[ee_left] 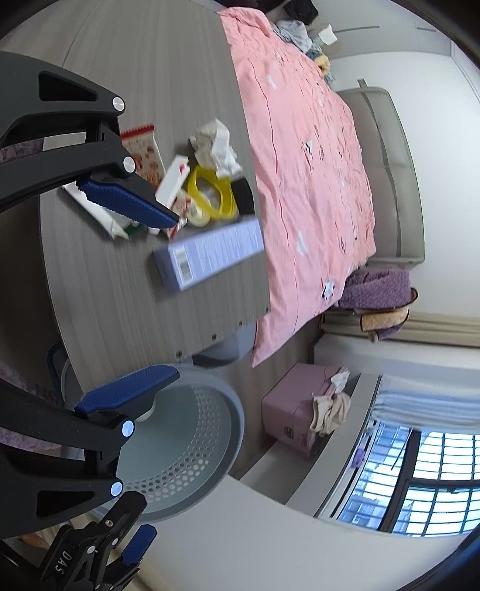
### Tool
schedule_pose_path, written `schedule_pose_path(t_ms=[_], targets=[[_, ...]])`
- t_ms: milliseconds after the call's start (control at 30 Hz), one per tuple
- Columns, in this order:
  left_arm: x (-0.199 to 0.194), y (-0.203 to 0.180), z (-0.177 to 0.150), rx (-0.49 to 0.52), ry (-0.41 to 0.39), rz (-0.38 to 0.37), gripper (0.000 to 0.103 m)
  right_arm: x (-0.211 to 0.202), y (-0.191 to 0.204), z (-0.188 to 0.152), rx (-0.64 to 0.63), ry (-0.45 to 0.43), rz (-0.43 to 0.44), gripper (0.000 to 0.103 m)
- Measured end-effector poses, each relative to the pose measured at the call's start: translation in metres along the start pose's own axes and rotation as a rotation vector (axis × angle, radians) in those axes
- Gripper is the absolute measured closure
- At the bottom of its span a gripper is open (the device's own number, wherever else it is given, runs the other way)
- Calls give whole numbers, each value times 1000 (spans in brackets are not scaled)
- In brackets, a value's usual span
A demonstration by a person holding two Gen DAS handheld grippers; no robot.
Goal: Collect trash
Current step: 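Move both tools back from the basket toward the table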
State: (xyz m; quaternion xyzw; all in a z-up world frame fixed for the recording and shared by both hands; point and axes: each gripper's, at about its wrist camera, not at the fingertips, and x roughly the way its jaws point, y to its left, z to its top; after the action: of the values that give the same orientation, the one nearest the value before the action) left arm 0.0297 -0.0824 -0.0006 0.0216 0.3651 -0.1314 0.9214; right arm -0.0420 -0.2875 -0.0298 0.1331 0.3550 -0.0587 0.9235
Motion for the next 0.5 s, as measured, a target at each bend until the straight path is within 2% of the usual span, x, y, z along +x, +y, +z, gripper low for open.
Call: schedule_pose_path(t_ms=[167,500], targets=[[-13,34,-6,-45,-15,61,29,1,27,-2,-37,-5,47,10],[-35,100,-23,-148,-25,176,29,20,85,-3,-133,40,137,10]])
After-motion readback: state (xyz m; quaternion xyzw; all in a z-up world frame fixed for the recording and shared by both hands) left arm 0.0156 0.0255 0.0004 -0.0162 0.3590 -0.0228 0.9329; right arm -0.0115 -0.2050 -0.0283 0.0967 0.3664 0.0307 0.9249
